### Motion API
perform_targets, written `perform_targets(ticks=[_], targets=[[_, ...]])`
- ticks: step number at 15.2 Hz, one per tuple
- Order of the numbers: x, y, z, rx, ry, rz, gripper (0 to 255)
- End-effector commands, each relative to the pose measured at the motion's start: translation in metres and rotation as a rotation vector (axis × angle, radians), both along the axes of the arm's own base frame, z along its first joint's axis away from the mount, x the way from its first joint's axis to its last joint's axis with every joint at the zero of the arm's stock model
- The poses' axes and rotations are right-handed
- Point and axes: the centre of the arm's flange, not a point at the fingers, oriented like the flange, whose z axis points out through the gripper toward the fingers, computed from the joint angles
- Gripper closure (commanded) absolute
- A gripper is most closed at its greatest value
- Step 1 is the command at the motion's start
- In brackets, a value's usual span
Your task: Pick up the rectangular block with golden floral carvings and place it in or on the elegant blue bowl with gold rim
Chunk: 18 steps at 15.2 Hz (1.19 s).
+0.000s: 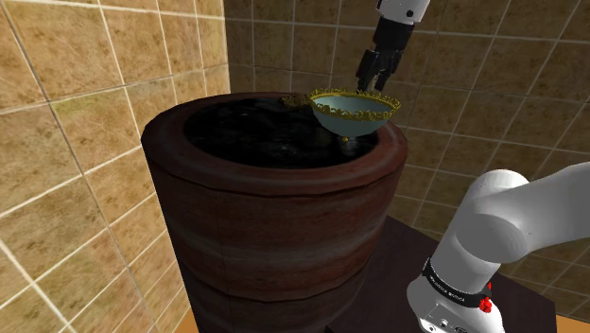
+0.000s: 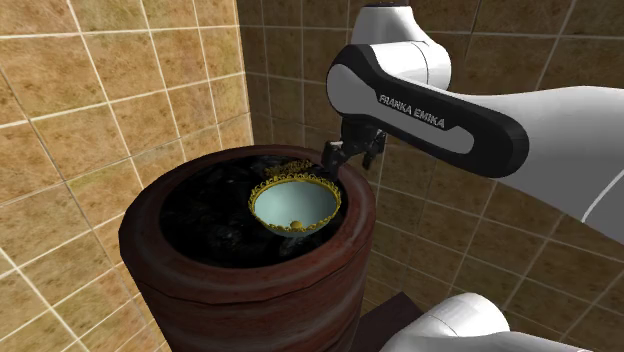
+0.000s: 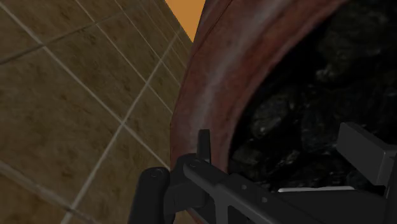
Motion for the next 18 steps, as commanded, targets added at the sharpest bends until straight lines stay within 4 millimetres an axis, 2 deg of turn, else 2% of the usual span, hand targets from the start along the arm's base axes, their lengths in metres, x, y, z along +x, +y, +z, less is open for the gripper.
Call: perform_targets(ticks=[1, 5, 9, 12, 15, 18], targets=[[0.000, 0.000, 0.000, 0.000, 0.000, 0.000, 0], [0.032, 0.034, -0.009, 0.118, -0.019, -0.395, 0], [0.074, 0.055, -0.013, 0.236, -0.038, -0.789, 0], [0.110, 0.058, -0.015, 0.324, -0.052, -1.085, 0], [0.145, 0.052, -0.016, 0.413, -0.066, -1.381, 0], [0.149, 0.052, -0.026, 0.416, -0.067, -1.393, 0]])
